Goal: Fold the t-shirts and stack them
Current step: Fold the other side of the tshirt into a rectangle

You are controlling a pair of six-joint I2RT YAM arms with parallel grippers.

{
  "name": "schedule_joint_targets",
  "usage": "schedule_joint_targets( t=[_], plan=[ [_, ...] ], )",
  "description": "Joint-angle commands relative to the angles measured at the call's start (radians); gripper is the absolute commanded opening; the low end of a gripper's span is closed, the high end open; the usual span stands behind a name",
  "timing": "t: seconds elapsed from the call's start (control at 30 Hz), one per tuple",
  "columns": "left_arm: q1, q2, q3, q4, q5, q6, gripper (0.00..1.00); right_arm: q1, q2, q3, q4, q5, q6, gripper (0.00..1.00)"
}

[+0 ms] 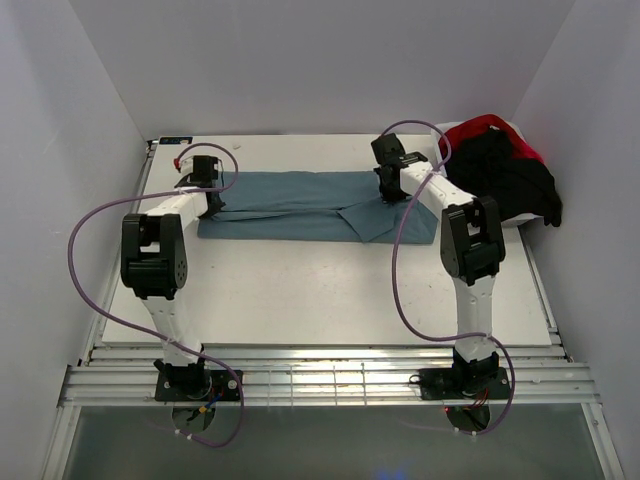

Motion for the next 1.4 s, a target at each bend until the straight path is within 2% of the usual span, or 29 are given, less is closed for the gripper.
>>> schedule_joint_targets(
  t=[0.0, 0.5, 0.6, 0.63, 0.73, 0.77, 0.87, 0.9, 0.97, 1.0, 1.1, 1.17, 1.2, 1.3, 1.33, 1.37],
  plan=[
    [0.010, 0.018, 0.053, 0.029, 0.000, 0.026, 0.00, -0.008, 0.032, 0.054, 0.005, 0.006, -0.015, 0.08],
    [0.020, 0.016, 0.076, 0.056, -0.026, 0.042, 0.00, -0.023, 0.075, 0.090, 0.007, 0.015, -0.015, 0.08],
    [0.021, 0.016, 0.085, 0.061, -0.042, 0.039, 0.09, -0.031, 0.089, 0.100, 0.008, 0.024, -0.015, 0.08],
    [0.020, 0.012, 0.087, 0.073, -0.065, 0.038, 0.21, -0.036, 0.095, 0.110, 0.010, 0.026, -0.015, 0.08],
    [0.020, -0.033, 0.084, 0.122, -0.140, 0.029, 0.39, -0.042, 0.112, 0.139, 0.010, 0.044, -0.021, 0.09],
    [0.021, -0.057, 0.074, 0.145, -0.163, 0.024, 0.51, -0.043, 0.113, 0.146, 0.010, 0.049, -0.024, 0.10],
    [0.016, -0.198, -0.019, 0.288, -0.233, 0.012, 0.61, -0.048, 0.109, 0.155, 0.014, 0.066, -0.030, 0.12],
    [0.009, -0.276, -0.047, 0.326, -0.246, 0.012, 0.63, -0.048, 0.104, 0.153, 0.022, 0.069, -0.032, 0.14],
    [-0.002, -0.336, -0.113, 0.417, -0.243, 0.019, 0.64, -0.051, 0.103, 0.155, 0.025, 0.067, -0.033, 0.19],
    [-0.013, -0.375, -0.126, 0.426, -0.229, 0.019, 0.64, -0.053, 0.104, 0.155, 0.030, 0.070, -0.033, 0.29],
    [-0.055, -0.404, -0.166, 0.426, -0.139, 0.021, 0.62, -0.054, 0.103, 0.156, 0.047, 0.080, -0.033, 0.59],
    [-0.100, -0.410, -0.214, 0.432, -0.041, -0.007, 0.56, -0.053, 0.091, 0.143, 0.067, 0.096, -0.033, 0.71],
    [-0.115, -0.409, -0.229, 0.438, 0.002, -0.014, 0.45, -0.053, 0.083, 0.135, 0.082, 0.104, -0.035, 0.71],
    [-0.189, -0.361, -0.260, 0.483, 0.110, -0.016, 0.21, -0.054, 0.025, 0.094, 0.126, 0.141, -0.039, 0.72],
    [-0.209, -0.314, -0.252, 0.483, 0.121, -0.007, 0.07, -0.053, 0.002, 0.075, 0.146, 0.147, -0.039, 0.72],
    [-0.227, -0.286, -0.242, 0.477, 0.134, 0.004, 0.02, -0.053, -0.052, 0.052, 0.160, 0.149, -0.036, 0.72]
  ],
)
